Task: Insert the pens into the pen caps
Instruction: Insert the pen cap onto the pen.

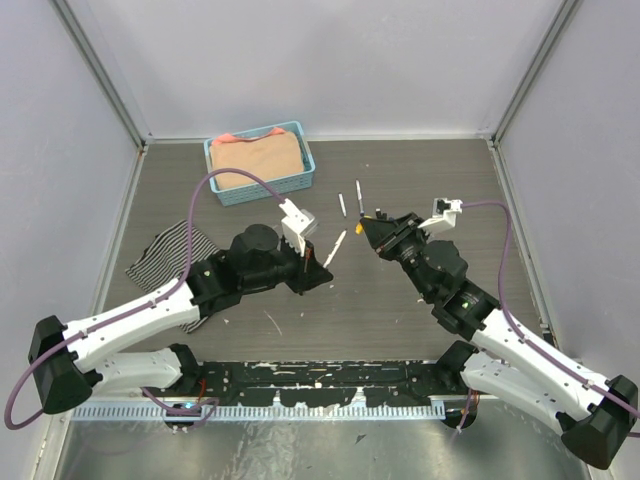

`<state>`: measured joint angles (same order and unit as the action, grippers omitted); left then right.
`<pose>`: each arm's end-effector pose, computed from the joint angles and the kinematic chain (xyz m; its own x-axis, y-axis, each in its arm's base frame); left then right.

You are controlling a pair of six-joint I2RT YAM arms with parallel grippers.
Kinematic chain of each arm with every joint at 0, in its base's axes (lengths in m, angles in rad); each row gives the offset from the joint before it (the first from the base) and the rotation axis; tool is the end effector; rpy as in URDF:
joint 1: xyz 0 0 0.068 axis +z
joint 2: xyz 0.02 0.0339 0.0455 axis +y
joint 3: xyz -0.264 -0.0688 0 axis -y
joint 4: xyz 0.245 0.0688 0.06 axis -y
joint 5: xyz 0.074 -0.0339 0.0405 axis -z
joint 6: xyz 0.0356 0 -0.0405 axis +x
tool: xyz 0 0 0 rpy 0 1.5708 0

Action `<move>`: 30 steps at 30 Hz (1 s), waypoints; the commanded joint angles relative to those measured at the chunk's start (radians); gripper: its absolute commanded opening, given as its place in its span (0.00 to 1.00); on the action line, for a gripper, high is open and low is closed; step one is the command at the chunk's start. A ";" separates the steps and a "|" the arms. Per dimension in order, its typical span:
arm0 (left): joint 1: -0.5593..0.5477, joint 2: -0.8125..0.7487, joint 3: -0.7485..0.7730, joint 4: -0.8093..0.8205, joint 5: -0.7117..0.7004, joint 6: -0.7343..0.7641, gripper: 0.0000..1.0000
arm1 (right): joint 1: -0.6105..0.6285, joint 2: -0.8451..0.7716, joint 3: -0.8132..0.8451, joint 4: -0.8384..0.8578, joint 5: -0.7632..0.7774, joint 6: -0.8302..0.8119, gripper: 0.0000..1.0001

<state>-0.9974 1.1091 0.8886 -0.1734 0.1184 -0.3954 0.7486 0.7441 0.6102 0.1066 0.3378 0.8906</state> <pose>0.1351 -0.2170 0.3129 -0.5362 0.1253 -0.8347 0.7442 0.5367 -0.3975 0.1429 0.1167 0.3161 -0.3231 0.7010 -0.6357 -0.2357 0.5910 0.7715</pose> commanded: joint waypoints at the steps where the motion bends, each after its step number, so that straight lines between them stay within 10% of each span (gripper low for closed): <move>1: -0.007 0.003 0.013 0.056 0.036 0.011 0.00 | 0.000 -0.007 0.049 0.089 0.002 0.009 0.07; 30: -0.007 0.021 0.019 0.048 0.069 0.019 0.00 | 0.000 -0.033 0.046 0.133 -0.053 0.018 0.06</move>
<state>-1.0023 1.1252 0.8886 -0.1555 0.1738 -0.3935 0.7486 0.7345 0.6132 0.1734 0.2867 0.9047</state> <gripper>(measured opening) 0.072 0.212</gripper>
